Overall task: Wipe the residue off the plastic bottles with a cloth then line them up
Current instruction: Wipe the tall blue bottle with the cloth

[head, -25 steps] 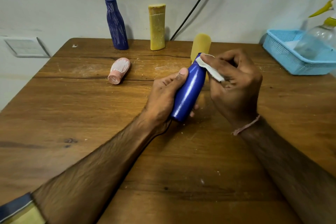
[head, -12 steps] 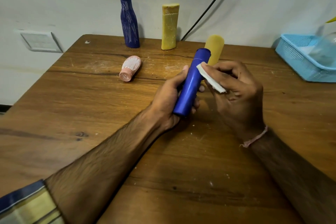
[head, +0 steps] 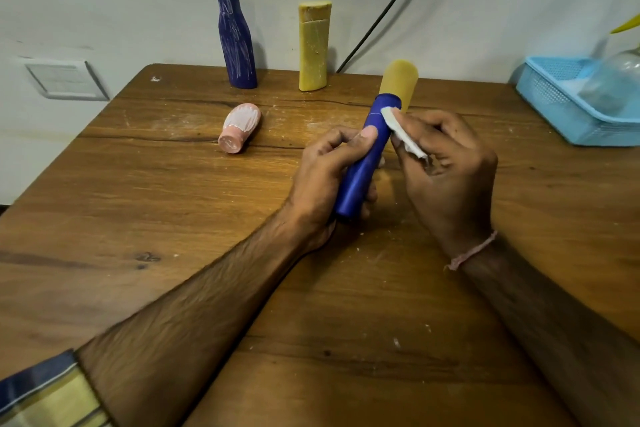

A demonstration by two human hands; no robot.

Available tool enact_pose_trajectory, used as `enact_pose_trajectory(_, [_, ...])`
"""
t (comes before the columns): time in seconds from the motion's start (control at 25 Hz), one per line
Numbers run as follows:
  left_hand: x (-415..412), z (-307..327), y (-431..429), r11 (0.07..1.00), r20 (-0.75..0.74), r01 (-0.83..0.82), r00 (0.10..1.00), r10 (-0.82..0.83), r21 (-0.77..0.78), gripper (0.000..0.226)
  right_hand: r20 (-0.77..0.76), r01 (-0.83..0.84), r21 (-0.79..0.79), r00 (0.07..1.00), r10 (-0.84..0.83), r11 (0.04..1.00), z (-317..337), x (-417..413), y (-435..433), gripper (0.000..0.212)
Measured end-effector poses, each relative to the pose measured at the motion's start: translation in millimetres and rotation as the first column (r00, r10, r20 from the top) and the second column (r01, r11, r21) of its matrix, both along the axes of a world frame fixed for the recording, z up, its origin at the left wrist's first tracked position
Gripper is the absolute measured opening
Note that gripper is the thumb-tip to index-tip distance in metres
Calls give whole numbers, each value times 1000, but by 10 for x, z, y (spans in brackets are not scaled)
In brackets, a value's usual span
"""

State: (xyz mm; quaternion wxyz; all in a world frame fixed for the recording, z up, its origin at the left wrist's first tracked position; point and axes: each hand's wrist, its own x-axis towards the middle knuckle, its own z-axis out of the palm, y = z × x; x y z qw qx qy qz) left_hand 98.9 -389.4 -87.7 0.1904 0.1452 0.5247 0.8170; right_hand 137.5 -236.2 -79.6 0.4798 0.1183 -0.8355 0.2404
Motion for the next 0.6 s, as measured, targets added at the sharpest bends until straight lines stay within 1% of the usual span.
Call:
enact_pose_trajectory(0.08, [-8,5,-2,997,44,41,998,-44,67,41,29,-29,0,999,29,1000,7,23,-6,30])
enact_pose_trajectory(0.16, [-18,-1,-10,988,101,81,990,-94,128,46,78,-136,82,989,129,987,3,84,-19,35])
enact_pose_trajectory(0.24, [-34,-5,-16,988,132,94,985,-110,122,47,107,-189,167,979,173,968,-3,103,-22,40])
enact_pose_trajectory(0.28, [-37,-5,-10,991,128,88,987,-101,104,48,95,-167,163,984,153,972,2,74,-9,40])
enact_pose_trajectory(0.36, [-23,-1,11,995,109,67,991,-75,74,53,69,-85,88,994,79,992,26,7,10,35])
enact_pose_trajectory(0.4, [-17,0,15,996,109,60,992,-67,68,57,81,-67,70,995,61,995,32,1,-3,36])
enact_pose_trajectory(0.44, [-17,4,8,995,120,64,990,-73,72,63,105,-84,82,992,75,993,28,10,-31,38])
enact_pose_trajectory(0.52, [-20,14,-13,986,172,100,978,-122,131,73,175,-224,146,965,197,964,20,71,-111,41])
enact_pose_trajectory(0.6, [-16,41,-40,965,216,139,958,-188,224,68,219,-352,224,927,305,909,9,168,-205,37])
